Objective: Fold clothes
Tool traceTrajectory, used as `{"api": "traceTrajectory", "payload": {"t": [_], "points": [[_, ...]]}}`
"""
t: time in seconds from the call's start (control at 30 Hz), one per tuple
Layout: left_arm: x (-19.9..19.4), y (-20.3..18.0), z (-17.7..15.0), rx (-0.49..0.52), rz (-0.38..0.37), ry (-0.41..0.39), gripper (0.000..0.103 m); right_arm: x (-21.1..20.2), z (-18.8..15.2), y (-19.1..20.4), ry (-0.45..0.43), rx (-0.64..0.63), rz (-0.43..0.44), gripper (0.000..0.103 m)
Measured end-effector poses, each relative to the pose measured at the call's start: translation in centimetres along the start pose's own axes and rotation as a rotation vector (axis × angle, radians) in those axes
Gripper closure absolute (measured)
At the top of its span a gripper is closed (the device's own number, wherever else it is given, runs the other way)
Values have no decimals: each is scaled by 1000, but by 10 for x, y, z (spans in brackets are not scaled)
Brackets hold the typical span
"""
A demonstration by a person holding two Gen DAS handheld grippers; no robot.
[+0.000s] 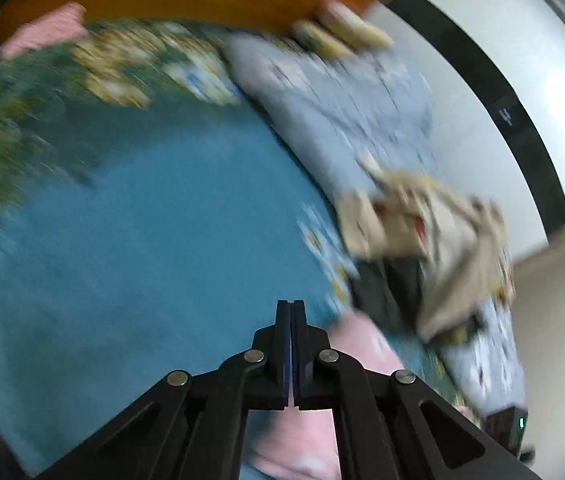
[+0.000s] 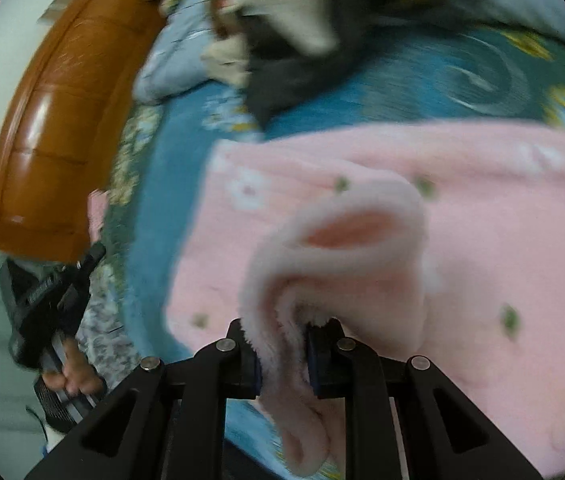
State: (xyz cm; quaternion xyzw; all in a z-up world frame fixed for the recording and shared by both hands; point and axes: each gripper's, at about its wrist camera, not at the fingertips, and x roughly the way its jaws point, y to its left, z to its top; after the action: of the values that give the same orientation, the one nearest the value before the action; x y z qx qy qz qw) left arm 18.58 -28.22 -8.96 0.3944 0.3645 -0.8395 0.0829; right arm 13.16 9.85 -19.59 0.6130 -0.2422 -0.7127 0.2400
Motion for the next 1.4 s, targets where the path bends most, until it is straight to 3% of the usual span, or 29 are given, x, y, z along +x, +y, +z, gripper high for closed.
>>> {"api": "traceTrajectory", "payload": {"t": [0.13, 0.27, 0.33, 0.47, 0.57, 0.73, 0.9, 1.07, 1.13, 1.17, 1.23, 1.3, 1.4], "points": [[-4, 20, -1, -42, -34, 44, 102, 7, 9, 16, -2, -35, -7, 86], [31, 15, -28, -35, -58, 168, 99, -9, 6, -8, -23, 19, -52, 87], [50, 8, -43, -29, -82, 235, 92, -26, 2, -22, -52, 50, -78, 88], [85, -19, -73, 22, -132, 370, 42, -67, -13, -61, -113, 96, -122, 89], [109, -34, -89, 64, -107, 450, 38, -67, -24, -96, -65, 160, -223, 89], [139, -44, -113, 58, -100, 555, 35, -55, -33, -115, -35, 230, -213, 88], [147, -54, -124, 66, -133, 557, 24, -48, -30, -113, -17, 219, -221, 88], [151, -60, -128, 62, -156, 584, 26, -47, -31, -118, -9, 227, -219, 88], [152, -66, -131, 99, -120, 583, 40, -47, -31, -117, -8, 226, -223, 88], [153, -69, -132, 123, -97, 582, 57, -48, -32, -117, -9, 225, -224, 88], [150, -76, -135, 152, -75, 561, 70, -49, -33, -116, -10, 224, -225, 88], [143, -84, -136, 164, -64, 524, 77, -48, -32, -115, -12, 226, -227, 88], [133, -91, -132, 130, -67, 487, 80, -48, -30, -111, -18, 227, -242, 88]]}}
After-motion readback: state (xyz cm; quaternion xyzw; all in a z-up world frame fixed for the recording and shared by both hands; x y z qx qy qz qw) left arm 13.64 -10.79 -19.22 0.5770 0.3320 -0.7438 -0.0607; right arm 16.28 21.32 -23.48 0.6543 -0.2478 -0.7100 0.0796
